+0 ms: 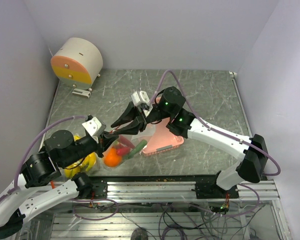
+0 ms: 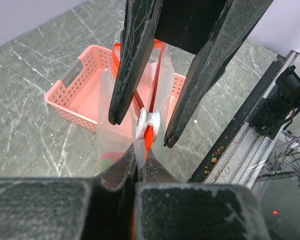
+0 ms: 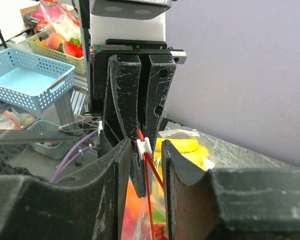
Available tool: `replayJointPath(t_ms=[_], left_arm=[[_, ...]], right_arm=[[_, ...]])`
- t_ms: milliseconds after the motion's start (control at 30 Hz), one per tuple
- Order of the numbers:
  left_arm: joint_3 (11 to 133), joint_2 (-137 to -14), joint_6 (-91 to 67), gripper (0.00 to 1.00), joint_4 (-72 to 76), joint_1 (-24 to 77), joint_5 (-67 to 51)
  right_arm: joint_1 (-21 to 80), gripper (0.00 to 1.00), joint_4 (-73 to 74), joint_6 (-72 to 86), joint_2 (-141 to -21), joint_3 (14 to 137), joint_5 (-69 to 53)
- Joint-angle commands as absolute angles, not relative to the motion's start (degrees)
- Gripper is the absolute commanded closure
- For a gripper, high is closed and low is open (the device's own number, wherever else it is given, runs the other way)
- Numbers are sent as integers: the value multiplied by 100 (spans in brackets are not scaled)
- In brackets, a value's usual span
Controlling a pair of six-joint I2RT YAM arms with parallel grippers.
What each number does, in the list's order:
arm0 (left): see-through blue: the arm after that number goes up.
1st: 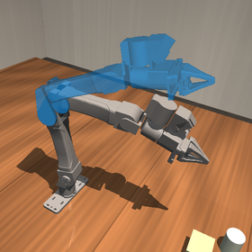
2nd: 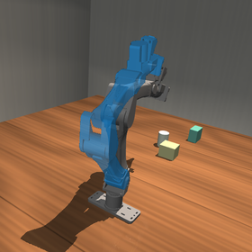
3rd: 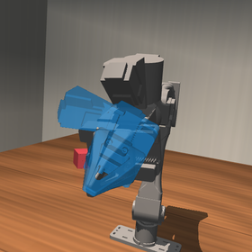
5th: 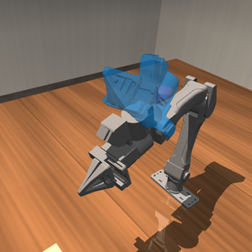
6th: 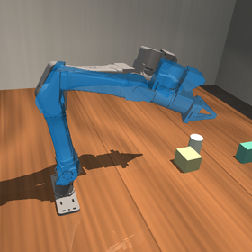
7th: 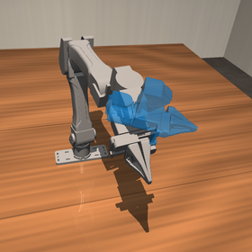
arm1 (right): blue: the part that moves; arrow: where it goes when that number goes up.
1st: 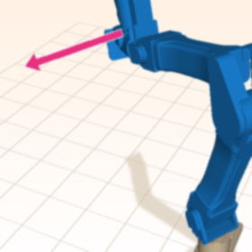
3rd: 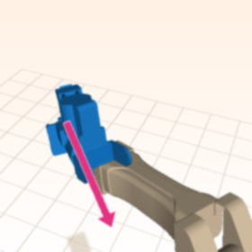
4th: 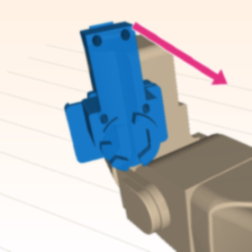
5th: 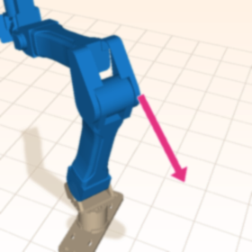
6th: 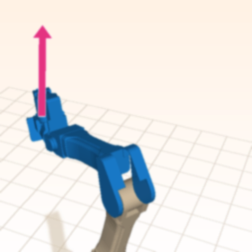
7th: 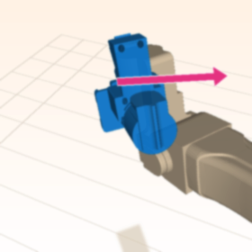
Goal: Place the food in the zip-top bag and seal the zipper
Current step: Zip the zipper food storage bag at the center of the board.
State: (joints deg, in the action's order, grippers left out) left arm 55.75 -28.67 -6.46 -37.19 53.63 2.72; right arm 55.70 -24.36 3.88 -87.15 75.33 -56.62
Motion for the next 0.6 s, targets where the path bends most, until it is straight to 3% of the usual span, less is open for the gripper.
replayJointPath(t_ms=[0,300,567], left_arm=[[5635,-2836,-684,93,-3586,5369,194],[5696,-2869,-687,93,-3583,5369,173],[5908,-2578,-625,93,-3669,5370,12]], right_arm=[[5597,71,-2411,331,-8687,7598,-5679],[5594,100,-2226,220,-8730,7632,-5587],[5370,100,-1807,-68,-8492,7442,-5292]])
